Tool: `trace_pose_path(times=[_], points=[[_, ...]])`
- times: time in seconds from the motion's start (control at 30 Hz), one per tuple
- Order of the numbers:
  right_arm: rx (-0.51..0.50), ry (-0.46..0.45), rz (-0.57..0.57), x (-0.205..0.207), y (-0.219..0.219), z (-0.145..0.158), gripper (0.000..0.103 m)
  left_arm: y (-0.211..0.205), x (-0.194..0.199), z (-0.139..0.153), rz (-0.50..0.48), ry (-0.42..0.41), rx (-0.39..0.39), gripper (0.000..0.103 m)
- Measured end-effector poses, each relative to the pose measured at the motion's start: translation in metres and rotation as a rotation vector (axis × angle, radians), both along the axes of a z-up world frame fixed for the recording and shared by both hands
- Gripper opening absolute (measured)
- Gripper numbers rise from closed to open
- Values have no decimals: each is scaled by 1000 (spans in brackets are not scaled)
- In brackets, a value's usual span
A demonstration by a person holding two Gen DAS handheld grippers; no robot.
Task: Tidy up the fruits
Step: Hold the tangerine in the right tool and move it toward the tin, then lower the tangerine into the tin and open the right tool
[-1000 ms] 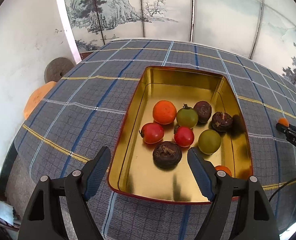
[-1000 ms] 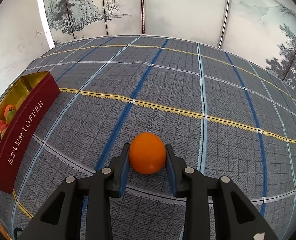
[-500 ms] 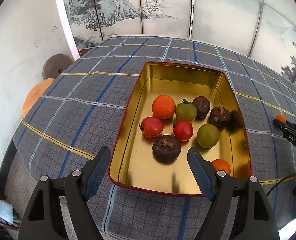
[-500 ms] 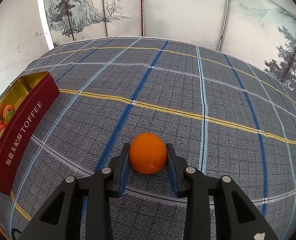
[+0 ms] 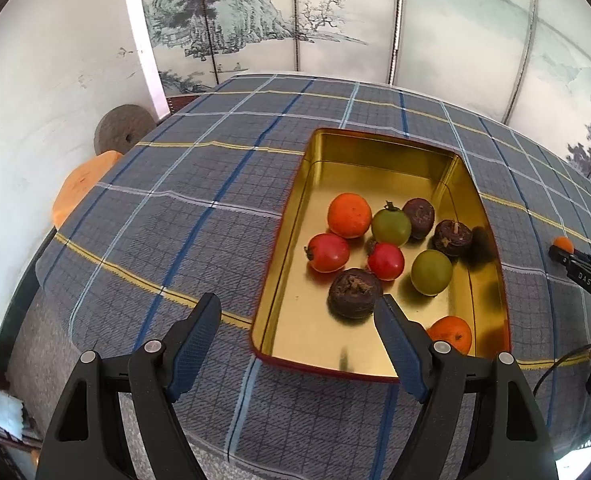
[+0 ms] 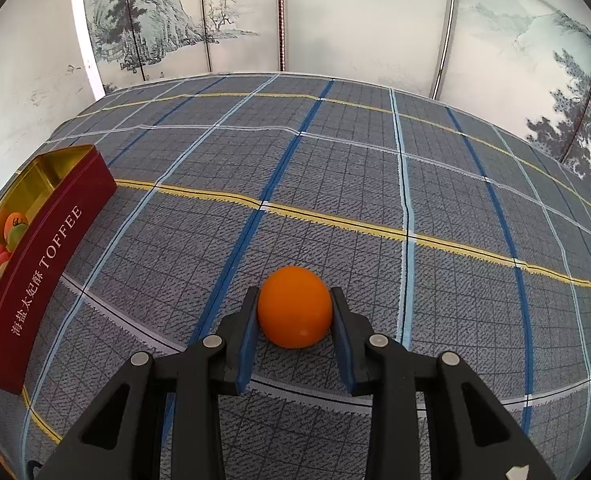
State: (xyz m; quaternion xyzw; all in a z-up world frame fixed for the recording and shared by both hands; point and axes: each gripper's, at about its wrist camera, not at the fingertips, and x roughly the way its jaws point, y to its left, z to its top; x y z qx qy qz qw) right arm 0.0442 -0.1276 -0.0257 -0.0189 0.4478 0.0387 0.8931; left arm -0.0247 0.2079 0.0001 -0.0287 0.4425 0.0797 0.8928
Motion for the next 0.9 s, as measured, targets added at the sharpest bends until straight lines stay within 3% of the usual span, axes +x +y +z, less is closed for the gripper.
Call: trace_pose_path(times=[0.2,0.37,0.67,0.9], points=[[29,3,-7,1,2,10,31,7,-6,1,21,-5,1,79],[48,-35,65,-5,25,34,31,15,-11,4,41,-15,-5,79],[96,-98,309,-20,111,76,31,27,-24,6,73,-16,3,79],[88,-65,458,-18,183,65,31,37,-31,6,102,-8,9,79]])
